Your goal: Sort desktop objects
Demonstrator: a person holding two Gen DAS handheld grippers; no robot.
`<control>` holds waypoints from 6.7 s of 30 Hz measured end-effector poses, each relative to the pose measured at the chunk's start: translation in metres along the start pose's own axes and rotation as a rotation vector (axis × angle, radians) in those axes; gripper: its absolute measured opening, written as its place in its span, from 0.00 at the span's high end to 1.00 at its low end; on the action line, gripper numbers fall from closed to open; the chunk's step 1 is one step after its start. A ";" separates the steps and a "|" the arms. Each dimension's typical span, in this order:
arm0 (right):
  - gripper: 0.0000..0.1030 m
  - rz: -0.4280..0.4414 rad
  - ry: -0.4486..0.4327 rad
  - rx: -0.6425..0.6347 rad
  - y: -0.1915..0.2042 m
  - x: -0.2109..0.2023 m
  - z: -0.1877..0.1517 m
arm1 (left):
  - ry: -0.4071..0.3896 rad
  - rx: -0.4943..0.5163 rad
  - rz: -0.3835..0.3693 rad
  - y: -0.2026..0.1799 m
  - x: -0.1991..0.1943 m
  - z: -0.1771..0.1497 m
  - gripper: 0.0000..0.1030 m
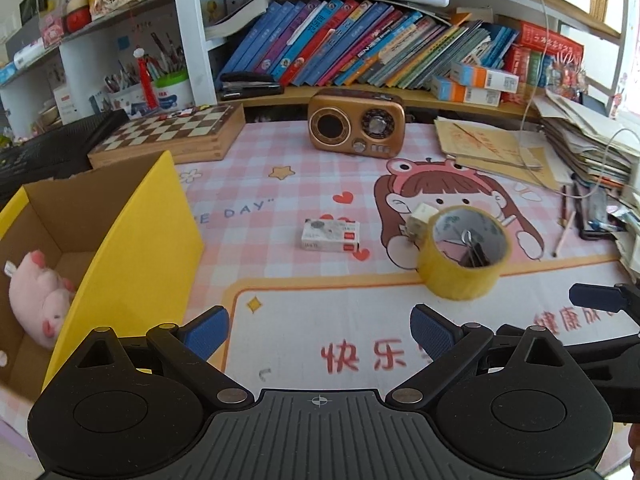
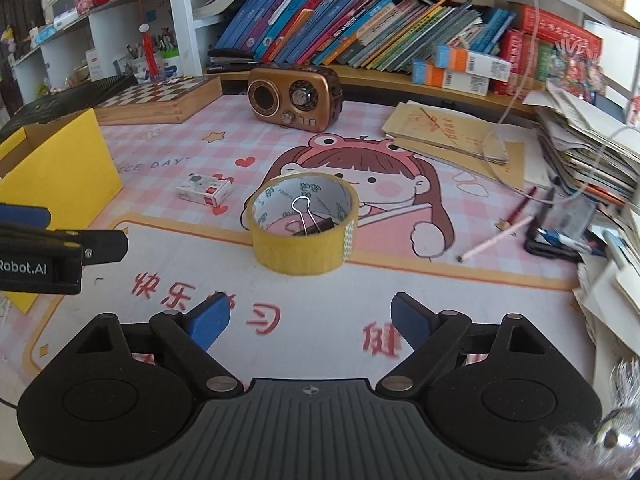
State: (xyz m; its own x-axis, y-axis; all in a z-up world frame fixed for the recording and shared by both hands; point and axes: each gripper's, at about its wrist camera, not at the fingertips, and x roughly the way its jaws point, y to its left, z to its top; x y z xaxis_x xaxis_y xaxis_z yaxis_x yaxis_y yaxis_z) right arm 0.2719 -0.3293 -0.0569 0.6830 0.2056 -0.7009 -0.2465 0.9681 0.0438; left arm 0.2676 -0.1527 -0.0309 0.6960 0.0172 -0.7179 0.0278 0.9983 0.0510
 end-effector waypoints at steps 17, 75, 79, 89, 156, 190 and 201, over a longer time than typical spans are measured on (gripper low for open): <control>0.05 0.081 0.016 -0.071 -0.006 0.072 0.036 | 0.055 -0.038 0.054 0.006 0.041 0.021 0.04; 0.13 0.016 -0.064 0.106 -0.068 0.005 0.019 | 0.048 -0.047 -0.009 -0.009 0.126 0.047 0.49; 0.13 0.018 -0.073 0.094 -0.064 0.003 0.023 | 0.025 -0.057 -0.036 -0.008 0.108 0.047 0.49; 0.13 0.041 -0.097 0.084 -0.047 -0.012 0.021 | -0.058 -0.136 -0.084 0.005 0.037 0.039 0.49; 0.13 0.132 -0.023 -0.022 0.232 -0.134 -0.099 | -0.072 -0.237 -0.123 0.191 -0.172 -0.168 0.49; 0.13 0.192 -0.051 -0.122 0.273 -0.125 -0.076 | -0.129 -0.280 -0.070 0.232 -0.180 -0.163 0.49; 0.13 0.214 -0.148 -0.146 0.267 -0.119 -0.029 | -0.207 -0.296 -0.047 0.242 -0.171 -0.128 0.49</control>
State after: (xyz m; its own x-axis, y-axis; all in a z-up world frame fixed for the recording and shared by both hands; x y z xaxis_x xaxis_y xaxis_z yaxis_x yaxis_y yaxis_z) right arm 0.1048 -0.0991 0.0173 0.6950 0.4319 -0.5749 -0.4849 0.8718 0.0688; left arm 0.0632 0.0928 0.0151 0.8302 -0.0102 -0.5574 -0.1248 0.9711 -0.2036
